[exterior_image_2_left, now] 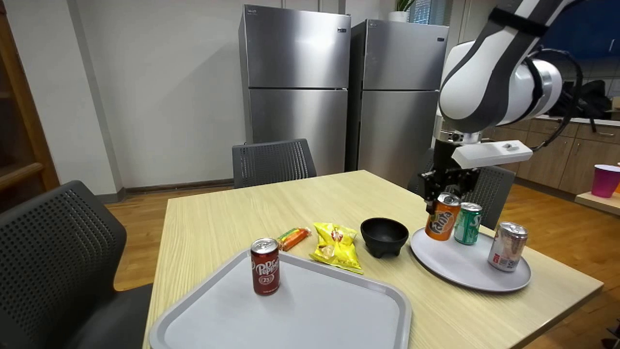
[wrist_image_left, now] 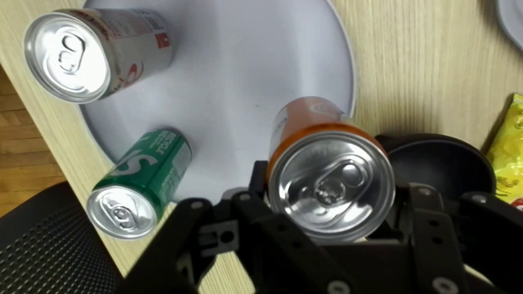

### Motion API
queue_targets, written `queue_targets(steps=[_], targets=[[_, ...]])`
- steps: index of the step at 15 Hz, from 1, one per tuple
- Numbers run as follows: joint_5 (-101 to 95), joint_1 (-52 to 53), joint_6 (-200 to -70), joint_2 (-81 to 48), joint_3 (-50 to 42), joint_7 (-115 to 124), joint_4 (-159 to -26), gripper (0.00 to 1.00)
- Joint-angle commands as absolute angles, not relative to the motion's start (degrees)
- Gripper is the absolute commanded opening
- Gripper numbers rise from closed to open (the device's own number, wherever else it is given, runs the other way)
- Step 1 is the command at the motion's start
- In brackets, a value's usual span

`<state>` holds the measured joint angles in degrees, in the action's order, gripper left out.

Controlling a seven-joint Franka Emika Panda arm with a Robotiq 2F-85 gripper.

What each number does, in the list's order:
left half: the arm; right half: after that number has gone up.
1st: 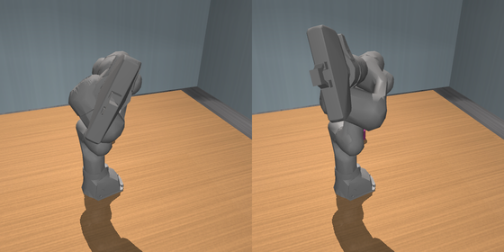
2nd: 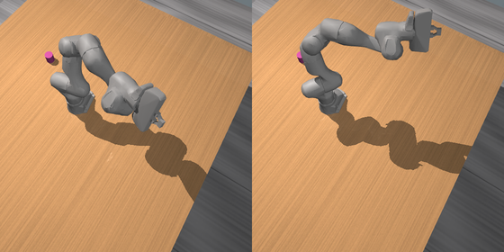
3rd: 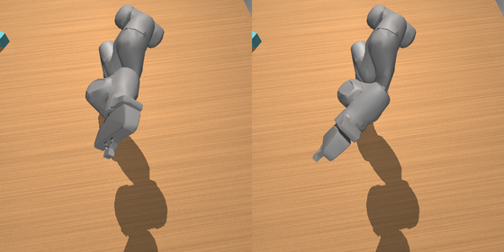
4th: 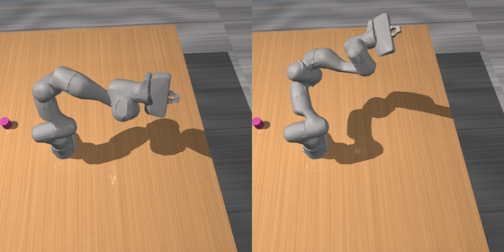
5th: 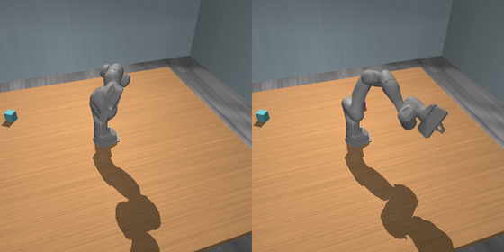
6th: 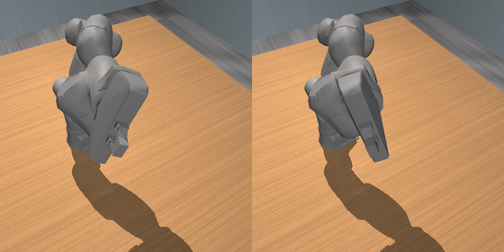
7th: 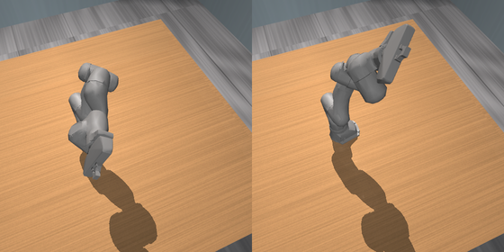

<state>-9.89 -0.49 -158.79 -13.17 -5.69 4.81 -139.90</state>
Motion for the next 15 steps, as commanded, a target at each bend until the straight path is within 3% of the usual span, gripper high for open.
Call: queue_targets(steps=[1,15], targets=[[-7.21,0.05,-155.56,-7.99,-2.89,2.71,-140.98,0.39],[-5.98,8.23,-153.97,-5.49,6.95,2.64,-142.73,0.39]])
